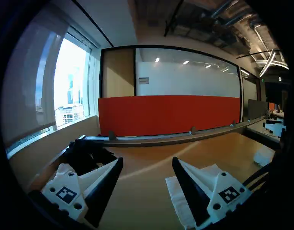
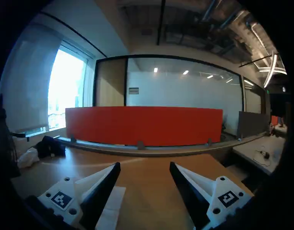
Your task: Fold towel
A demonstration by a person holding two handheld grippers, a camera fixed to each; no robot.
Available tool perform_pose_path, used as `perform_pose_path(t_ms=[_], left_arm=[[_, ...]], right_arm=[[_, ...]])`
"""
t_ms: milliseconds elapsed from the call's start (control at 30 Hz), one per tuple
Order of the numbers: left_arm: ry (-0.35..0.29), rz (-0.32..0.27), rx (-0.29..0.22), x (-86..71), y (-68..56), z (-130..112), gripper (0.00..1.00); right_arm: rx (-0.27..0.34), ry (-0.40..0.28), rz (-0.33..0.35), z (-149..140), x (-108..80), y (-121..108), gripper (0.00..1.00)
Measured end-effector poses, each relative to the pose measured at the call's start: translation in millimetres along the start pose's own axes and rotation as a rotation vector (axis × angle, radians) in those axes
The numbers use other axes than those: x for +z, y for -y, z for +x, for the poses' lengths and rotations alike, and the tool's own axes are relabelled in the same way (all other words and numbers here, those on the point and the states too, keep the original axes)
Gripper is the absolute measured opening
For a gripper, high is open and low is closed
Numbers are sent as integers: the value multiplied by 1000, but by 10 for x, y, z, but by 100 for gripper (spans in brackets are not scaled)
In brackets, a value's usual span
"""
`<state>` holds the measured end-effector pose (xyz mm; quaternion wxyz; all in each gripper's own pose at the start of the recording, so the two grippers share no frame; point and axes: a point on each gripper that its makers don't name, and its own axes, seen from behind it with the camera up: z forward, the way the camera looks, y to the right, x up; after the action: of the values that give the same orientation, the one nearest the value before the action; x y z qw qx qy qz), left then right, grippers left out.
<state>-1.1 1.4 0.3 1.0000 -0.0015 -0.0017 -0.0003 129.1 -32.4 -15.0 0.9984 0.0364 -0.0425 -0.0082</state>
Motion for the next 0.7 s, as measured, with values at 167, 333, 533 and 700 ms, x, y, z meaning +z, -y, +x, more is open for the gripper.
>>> perform_pose_path(t_ms=[167,333,533,700], left_arm=[[67,-62,-13,16,-214,-188,94],[144,-120,-5,-14,-341,-373,95],[235,-209,43,-60,-522,-614,95],[306,-268,86,-82,-658,-861,94]], right_arm=[[-25,47,64,67,-12,143,100],[-67,107,145,26,-48,297,100],[-144,208,254,-172,-141,473,100],[-176,313,346,-456,-248,612,100]])
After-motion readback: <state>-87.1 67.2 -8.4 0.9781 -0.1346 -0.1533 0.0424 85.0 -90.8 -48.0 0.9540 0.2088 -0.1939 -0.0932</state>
